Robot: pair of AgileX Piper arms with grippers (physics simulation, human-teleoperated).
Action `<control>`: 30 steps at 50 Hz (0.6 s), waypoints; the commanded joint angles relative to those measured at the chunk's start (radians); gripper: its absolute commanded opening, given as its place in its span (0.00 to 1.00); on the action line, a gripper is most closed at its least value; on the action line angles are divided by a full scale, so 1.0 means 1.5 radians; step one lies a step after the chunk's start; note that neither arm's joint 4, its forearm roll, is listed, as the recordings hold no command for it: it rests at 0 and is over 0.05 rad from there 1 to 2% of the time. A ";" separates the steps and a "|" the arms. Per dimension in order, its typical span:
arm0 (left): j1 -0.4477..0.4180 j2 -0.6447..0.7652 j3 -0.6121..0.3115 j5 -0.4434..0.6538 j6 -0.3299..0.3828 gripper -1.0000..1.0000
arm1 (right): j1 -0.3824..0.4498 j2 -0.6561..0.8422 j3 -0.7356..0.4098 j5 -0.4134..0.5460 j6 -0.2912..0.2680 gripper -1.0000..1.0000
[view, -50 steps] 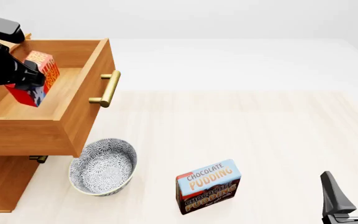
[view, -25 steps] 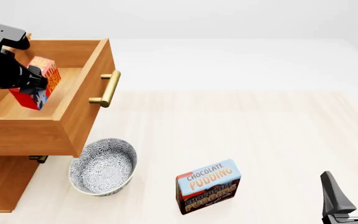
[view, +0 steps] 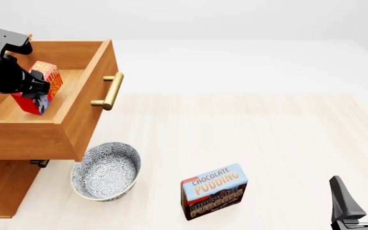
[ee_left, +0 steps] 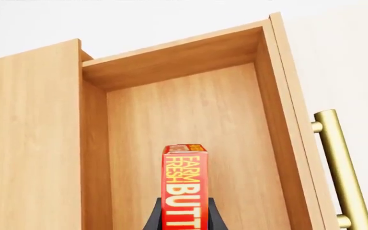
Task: Put the butter at the back in the top drawer of the cabinet and close it.
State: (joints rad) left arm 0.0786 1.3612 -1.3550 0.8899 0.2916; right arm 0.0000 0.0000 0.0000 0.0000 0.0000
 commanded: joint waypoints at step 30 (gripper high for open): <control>-0.003 0.009 0.000 -0.013 0.004 1.00 | 0.000 0.000 0.000 0.000 0.000 1.00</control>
State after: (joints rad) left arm 0.0821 1.3675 -1.3460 0.8678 0.2974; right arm 0.0000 0.0000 0.0000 0.0000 0.0000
